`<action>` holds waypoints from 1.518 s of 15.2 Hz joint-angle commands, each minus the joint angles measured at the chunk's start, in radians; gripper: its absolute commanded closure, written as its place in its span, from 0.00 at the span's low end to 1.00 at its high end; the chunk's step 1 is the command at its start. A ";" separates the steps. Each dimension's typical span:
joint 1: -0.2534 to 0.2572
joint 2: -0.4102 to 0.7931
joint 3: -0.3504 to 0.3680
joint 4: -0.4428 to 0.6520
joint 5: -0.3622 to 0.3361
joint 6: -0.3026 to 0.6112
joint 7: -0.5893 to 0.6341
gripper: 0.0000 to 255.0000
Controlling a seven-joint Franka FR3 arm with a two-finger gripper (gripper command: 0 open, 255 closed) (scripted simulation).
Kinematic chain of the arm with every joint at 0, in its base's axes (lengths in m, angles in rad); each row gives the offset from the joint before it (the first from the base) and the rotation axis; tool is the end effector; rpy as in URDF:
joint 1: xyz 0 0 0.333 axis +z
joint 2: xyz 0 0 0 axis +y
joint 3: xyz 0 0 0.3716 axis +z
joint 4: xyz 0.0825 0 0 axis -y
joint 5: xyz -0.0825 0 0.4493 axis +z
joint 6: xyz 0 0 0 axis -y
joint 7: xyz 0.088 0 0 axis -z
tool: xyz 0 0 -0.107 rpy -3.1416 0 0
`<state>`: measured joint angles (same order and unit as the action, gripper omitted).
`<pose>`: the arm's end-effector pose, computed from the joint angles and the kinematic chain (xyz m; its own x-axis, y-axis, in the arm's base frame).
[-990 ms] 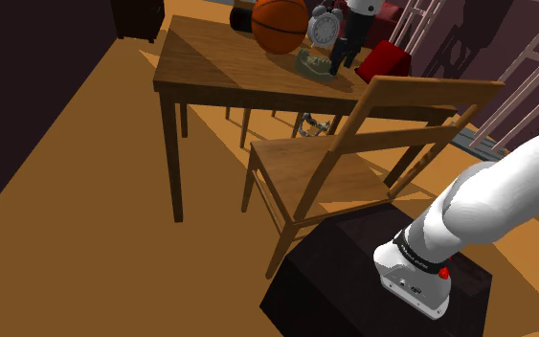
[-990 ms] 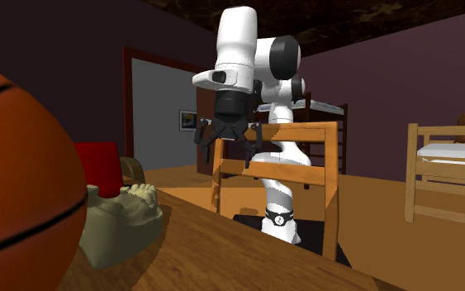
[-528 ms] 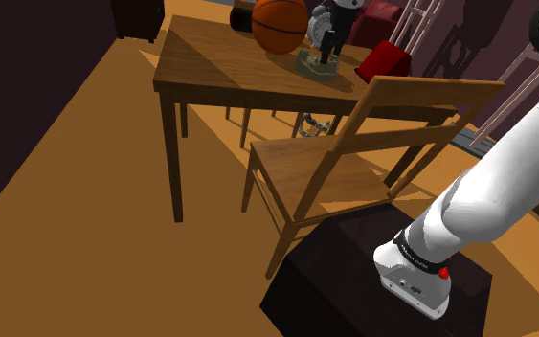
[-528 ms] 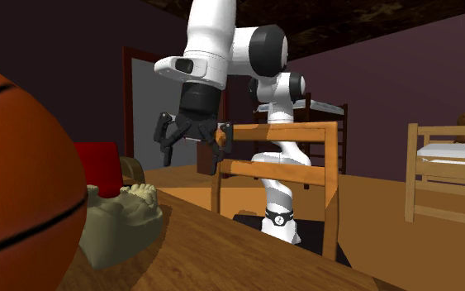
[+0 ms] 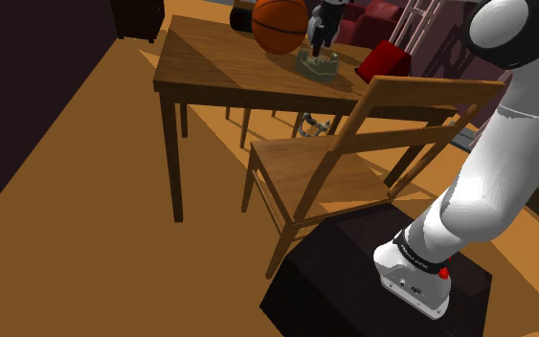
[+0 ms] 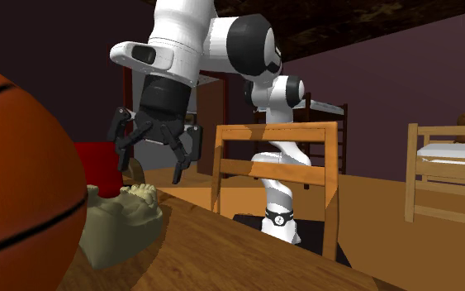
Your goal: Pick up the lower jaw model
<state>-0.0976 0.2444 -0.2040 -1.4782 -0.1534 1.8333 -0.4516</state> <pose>0.6934 -0.2107 0.5953 0.9816 0.1903 0.0121 0.1826 -0.9565 0.2275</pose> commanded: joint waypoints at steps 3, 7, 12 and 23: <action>0.001 0.003 0.000 -0.046 -0.004 0.050 0.008 0.00; 0.001 0.003 0.000 -0.080 -0.005 0.084 0.014 0.00; 0.001 0.006 0.000 -0.076 -0.005 0.083 0.013 1.00; 0.000 0.006 0.000 0.004 -0.001 0.004 -0.001 1.00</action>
<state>-0.0977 0.2488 -0.2039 -1.4953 -0.1551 1.8544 -0.4500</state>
